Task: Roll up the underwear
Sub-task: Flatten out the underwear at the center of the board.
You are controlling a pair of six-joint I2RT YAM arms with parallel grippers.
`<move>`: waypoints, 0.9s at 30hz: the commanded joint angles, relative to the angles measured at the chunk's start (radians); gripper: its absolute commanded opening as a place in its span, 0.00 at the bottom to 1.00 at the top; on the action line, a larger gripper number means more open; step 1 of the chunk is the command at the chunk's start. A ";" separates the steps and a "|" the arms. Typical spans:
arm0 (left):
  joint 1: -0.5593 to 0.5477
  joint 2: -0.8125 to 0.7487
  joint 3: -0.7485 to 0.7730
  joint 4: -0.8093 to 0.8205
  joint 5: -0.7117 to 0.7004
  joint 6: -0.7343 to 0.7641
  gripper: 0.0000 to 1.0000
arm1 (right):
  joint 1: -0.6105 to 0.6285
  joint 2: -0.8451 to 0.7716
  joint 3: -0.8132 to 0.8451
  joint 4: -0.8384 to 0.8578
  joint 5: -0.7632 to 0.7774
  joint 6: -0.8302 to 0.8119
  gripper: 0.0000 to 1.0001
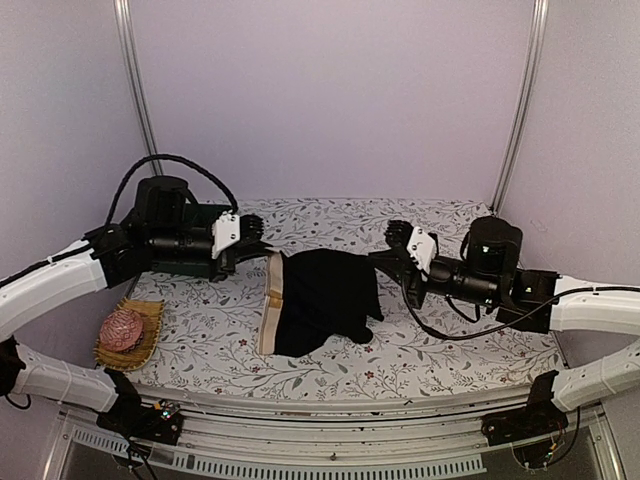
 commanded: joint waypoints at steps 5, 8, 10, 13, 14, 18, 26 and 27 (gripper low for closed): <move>-0.014 -0.126 0.023 -0.030 0.049 0.011 0.00 | 0.067 -0.156 0.021 0.013 0.065 0.009 0.02; -0.019 -0.145 0.003 0.008 0.042 -0.008 0.00 | 0.075 -0.142 0.031 0.021 0.114 0.007 0.02; -0.019 -0.121 -0.008 0.038 0.004 -0.026 0.00 | 0.075 -0.106 0.042 0.031 0.212 0.010 0.02; -0.009 -0.022 0.001 0.077 -0.069 -0.042 0.00 | 0.040 -0.025 0.070 0.048 0.308 -0.006 0.02; -0.002 0.025 0.015 0.082 -0.086 -0.046 0.00 | 0.008 0.001 0.084 0.047 0.299 -0.003 0.02; 0.052 0.209 0.089 0.095 -0.094 -0.060 0.00 | -0.159 0.135 0.158 0.043 0.195 0.044 0.02; 0.145 0.656 0.442 0.142 -0.195 -0.042 0.00 | -0.407 0.571 0.420 0.083 0.010 0.032 0.02; 0.148 0.719 0.501 0.130 -0.213 -0.031 0.00 | -0.423 0.627 0.467 0.083 -0.003 0.029 0.02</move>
